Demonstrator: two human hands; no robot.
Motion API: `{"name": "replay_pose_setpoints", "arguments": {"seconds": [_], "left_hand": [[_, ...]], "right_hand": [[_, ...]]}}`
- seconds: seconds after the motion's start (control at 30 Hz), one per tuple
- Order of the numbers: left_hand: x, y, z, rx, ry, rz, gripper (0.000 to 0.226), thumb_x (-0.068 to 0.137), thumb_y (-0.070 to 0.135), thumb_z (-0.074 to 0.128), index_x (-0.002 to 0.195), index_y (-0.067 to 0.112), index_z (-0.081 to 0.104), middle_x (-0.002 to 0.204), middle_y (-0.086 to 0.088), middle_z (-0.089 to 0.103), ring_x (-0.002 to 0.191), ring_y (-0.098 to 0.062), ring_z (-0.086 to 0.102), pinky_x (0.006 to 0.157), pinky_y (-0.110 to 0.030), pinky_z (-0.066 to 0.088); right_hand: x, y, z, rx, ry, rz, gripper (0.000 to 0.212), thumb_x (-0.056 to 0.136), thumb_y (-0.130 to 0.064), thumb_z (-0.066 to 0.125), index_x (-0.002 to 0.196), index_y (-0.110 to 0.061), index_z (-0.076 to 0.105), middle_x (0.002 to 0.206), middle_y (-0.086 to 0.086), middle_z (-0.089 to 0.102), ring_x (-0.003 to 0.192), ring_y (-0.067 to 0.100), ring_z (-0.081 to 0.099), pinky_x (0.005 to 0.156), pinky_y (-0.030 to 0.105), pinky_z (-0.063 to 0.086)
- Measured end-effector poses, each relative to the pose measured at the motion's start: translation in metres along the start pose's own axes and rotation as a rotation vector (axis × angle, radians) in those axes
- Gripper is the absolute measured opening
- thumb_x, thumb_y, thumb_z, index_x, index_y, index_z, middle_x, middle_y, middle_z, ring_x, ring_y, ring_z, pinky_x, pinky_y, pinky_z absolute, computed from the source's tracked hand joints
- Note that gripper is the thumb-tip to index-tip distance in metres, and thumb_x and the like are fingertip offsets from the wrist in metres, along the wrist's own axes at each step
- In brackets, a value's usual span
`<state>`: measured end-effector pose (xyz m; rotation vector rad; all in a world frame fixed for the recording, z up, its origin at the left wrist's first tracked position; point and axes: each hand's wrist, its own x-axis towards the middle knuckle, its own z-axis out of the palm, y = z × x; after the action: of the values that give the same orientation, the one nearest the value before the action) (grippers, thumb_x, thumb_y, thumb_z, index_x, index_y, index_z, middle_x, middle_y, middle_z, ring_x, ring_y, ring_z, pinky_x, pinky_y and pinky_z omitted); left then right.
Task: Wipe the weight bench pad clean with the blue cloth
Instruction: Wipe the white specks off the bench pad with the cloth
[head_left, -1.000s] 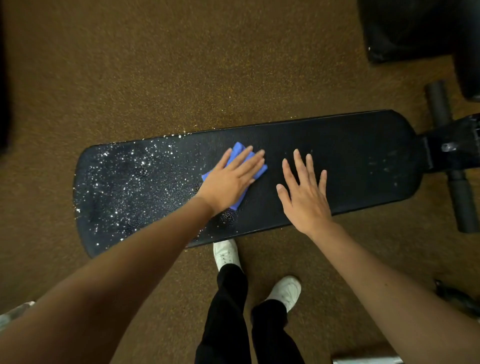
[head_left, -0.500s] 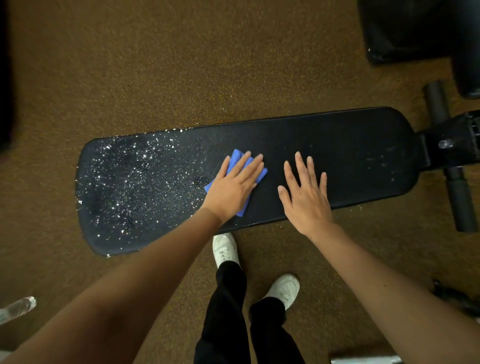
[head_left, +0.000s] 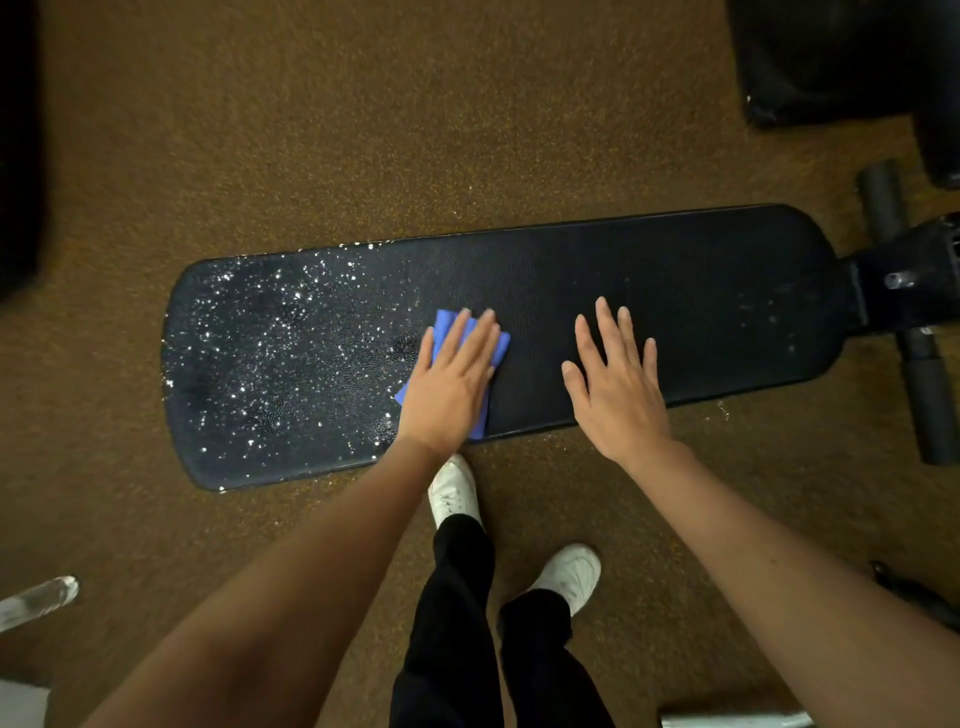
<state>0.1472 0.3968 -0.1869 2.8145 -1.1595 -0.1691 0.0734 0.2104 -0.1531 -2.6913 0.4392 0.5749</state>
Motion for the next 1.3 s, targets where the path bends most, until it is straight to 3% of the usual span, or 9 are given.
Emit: {"name": "replay_pose_setpoints", "arguments": {"seconds": [0.1, 0.27, 0.4, 0.53, 0.67, 0.87, 1.03, 1.3], "left_hand": [[0.005, 0.026, 0.001, -0.105, 0.032, -0.243, 0.046, 0.094, 0.022, 0.03, 0.137, 0.009, 0.041, 0.145, -0.004, 0.04, 0.135, -0.031, 0.033, 0.105, -0.054, 0.028], [-0.002, 0.077, 0.01, -0.162, 0.043, -0.335, 0.048, 0.095, 0.025, 0.026, 0.14, 0.012, 0.035, 0.148, -0.001, 0.035, 0.138, -0.028, 0.027, 0.108, -0.05, 0.024], [-0.01, 0.071, 0.013, -0.101, 0.03, -0.316, 0.05, 0.093, 0.023, 0.024, 0.141, 0.012, 0.033, 0.149, -0.003, 0.033, 0.138, -0.027, 0.027, 0.107, -0.05, 0.027], [-0.021, 0.046, 0.012, -0.13, 0.103, -0.53, 0.048, 0.095, 0.022, 0.027, 0.14, 0.008, 0.035, 0.147, -0.005, 0.036, 0.136, -0.029, 0.031, 0.106, -0.052, 0.028], [-0.009, 0.061, 0.009, -0.188, 0.118, -0.619, 0.049, 0.094, 0.024, 0.025, 0.137, 0.007, 0.04, 0.145, -0.003, 0.04, 0.135, -0.029, 0.034, 0.105, -0.051, 0.031], [0.0, 0.07, 0.012, -0.193, 0.072, -0.508, 0.05, 0.093, 0.025, 0.027, 0.139, 0.01, 0.038, 0.147, -0.002, 0.037, 0.136, -0.026, 0.032, 0.105, -0.048, 0.032], [-0.025, 0.046, 0.013, -0.19, 0.126, -0.633, 0.047, 0.094, 0.022, 0.03, 0.138, 0.008, 0.037, 0.146, -0.004, 0.039, 0.135, -0.027, 0.034, 0.103, -0.051, 0.033], [-0.005, 0.048, 0.005, -0.213, 0.044, -0.555, 0.049, 0.095, 0.024, 0.024, 0.141, 0.009, 0.032, 0.15, -0.003, 0.031, 0.139, -0.027, 0.024, 0.109, -0.047, 0.026]], "right_hand": [[-0.001, -0.001, 0.001, 0.009, 0.009, 0.0, 0.057, 0.099, -0.041, 0.022, 0.15, -0.02, 0.006, 0.158, 0.002, -0.012, 0.143, 0.021, -0.015, 0.114, 0.047, -0.003], [0.0, -0.002, 0.005, 0.006, 0.036, 0.001, 0.056, 0.1, -0.039, 0.022, 0.15, -0.02, 0.007, 0.158, 0.003, -0.01, 0.144, 0.022, -0.014, 0.114, 0.047, -0.003], [-0.002, -0.002, 0.01, -0.051, 0.051, -0.035, 0.058, 0.099, -0.04, 0.024, 0.15, -0.018, 0.008, 0.158, 0.005, -0.008, 0.144, 0.023, -0.012, 0.114, 0.049, -0.001], [-0.005, -0.007, 0.013, -0.074, 0.048, -0.063, 0.06, 0.098, -0.042, 0.024, 0.15, -0.016, 0.007, 0.158, 0.006, -0.008, 0.144, 0.023, -0.012, 0.114, 0.051, -0.001], [-0.005, -0.017, 0.013, -0.061, 0.06, -0.126, 0.059, 0.097, -0.039, 0.023, 0.149, -0.014, 0.01, 0.158, 0.006, -0.006, 0.144, 0.024, -0.01, 0.114, 0.05, 0.001], [0.003, -0.02, 0.012, -0.08, 0.056, -0.162, 0.058, 0.098, -0.038, 0.022, 0.149, -0.017, 0.008, 0.158, 0.004, -0.007, 0.144, 0.023, -0.01, 0.115, 0.048, 0.002], [0.002, -0.017, 0.012, -0.127, 0.038, -0.221, 0.061, 0.097, -0.035, 0.034, 0.15, -0.015, 0.01, 0.158, 0.007, -0.004, 0.144, 0.028, -0.007, 0.115, 0.051, 0.006], [0.002, -0.024, 0.014, -0.117, 0.049, -0.241, 0.064, 0.096, -0.032, 0.039, 0.15, -0.016, 0.008, 0.158, 0.011, 0.0, 0.144, 0.031, -0.004, 0.115, 0.053, 0.01]]}}
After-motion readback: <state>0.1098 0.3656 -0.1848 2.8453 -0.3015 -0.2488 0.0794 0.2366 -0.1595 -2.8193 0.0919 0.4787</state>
